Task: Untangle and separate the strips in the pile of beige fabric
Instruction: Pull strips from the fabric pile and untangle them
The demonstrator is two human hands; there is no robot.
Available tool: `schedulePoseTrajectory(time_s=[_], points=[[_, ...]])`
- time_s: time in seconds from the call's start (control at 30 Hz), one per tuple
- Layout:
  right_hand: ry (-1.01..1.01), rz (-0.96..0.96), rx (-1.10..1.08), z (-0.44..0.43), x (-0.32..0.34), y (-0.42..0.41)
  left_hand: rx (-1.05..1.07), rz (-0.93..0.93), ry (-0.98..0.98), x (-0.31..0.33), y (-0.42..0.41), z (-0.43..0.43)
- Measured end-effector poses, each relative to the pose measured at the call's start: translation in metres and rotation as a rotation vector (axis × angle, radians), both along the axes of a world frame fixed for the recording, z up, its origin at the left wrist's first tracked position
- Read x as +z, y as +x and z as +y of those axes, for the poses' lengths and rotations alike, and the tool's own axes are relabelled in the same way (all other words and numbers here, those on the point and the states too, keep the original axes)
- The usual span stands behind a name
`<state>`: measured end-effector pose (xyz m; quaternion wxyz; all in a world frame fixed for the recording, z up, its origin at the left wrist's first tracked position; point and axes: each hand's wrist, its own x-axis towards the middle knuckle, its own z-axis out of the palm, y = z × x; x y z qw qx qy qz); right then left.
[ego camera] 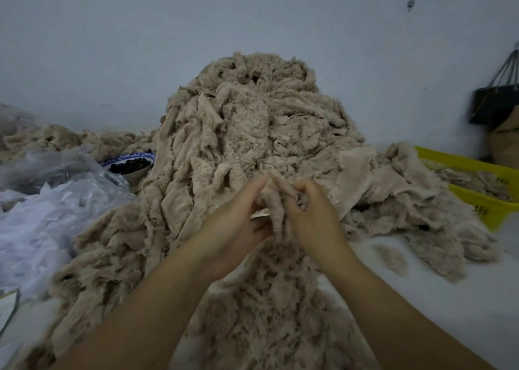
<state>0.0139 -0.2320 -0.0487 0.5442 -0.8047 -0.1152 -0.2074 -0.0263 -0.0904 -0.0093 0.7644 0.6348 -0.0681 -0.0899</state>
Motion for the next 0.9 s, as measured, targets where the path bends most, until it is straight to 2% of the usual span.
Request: schedulePoseTrajectory(time_s=[0.13, 0.17, 0.2, 0.27, 0.3, 0.37, 0.43, 0.5, 0.57, 0.7, 0.8, 0.9], points=[[0.629, 0.266, 0.028, -0.045, 0.028, 0.037, 0.051, 0.127, 0.049, 0.002, 0.025, -0.009], [0.737, 0.297, -0.009, -0.055, 0.026, 0.042, 0.059, 0.150, 0.054, 0.000, 0.032, -0.014], [0.745, 0.306, -0.099, -0.061, 0.020, 0.045, 0.071, 0.171, 0.054, -0.003, 0.038, -0.022], [0.521, 0.236, -0.332, -0.061, 0.003, 0.049, 0.125, 0.202, 0.049, -0.011, 0.054, -0.041], [0.398, 0.187, -0.357, -0.057, -0.003, 0.050, 0.161, 0.209, 0.048, -0.014, 0.061, -0.052], [0.320, 0.235, -0.178, -0.043, -0.011, 0.061, 0.225, 0.214, 0.050, -0.020, 0.077, -0.073], [0.267, 0.430, -0.019, -0.036, -0.013, 0.080, 0.265, 0.220, 0.106, -0.025, 0.093, -0.091], [0.291, 0.611, 0.068, -0.047, -0.015, 0.106, 0.305, 0.188, 0.214, -0.033, 0.107, -0.103], [0.264, 0.677, 0.046, -0.077, -0.015, 0.125, 0.343, 0.158, 0.245, -0.040, 0.115, -0.106], [-0.029, 0.572, -0.349, -0.147, -0.012, 0.147, 0.323, 0.142, 0.320, -0.053, 0.128, -0.105], [0.070, 0.335, -0.401, -0.129, -0.011, 0.142, 0.357, 0.112, 0.318, -0.055, 0.136, -0.111], [0.152, 0.306, -0.411, -0.097, -0.014, 0.129, 0.326, 0.092, 0.330, -0.057, 0.136, -0.117]])
